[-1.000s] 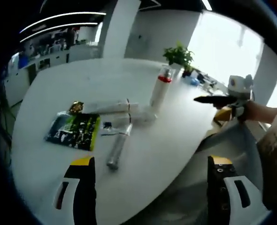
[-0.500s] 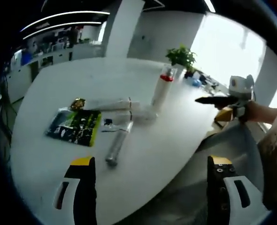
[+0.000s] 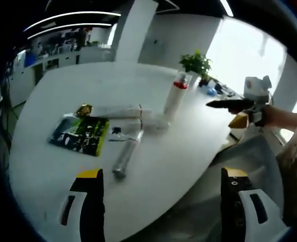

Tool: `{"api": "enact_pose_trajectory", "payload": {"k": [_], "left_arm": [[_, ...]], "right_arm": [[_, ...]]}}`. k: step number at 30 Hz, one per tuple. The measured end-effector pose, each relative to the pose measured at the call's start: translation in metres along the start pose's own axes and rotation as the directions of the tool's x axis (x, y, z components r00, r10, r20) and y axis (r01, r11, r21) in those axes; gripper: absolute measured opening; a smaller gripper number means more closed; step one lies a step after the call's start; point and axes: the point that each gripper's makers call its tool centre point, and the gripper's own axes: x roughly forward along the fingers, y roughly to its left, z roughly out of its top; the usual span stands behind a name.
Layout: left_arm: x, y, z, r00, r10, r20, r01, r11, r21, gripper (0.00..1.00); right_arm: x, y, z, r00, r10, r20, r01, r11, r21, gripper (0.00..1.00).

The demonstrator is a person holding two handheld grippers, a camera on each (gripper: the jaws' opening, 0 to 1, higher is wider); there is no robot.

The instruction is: Arrange the skincare products in the storage area until every visible bottle or jar stands upright without overlapping.

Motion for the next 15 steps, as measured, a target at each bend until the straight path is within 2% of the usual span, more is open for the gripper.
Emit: {"api": "enact_pose_trajectory", "payload": {"k": [3,15], "left_arm": [[0.0,0.0,0.0,1.0,0.0,0.002,0.0,1.0,-0.001,0.94],[-0.004,0.002,0.002,1.0,0.012,0.024,-0.012,1.0,-0.019,0.94]], "right_arm": [[0.008,0.003,0.008,1.0,0.025,-0.008,-0.026,0.999,-0.032,0.9],[0.039,0.022,0.026,0.992,0.11,-0.064,-0.118,0.983,-0.142,0.88]]}}
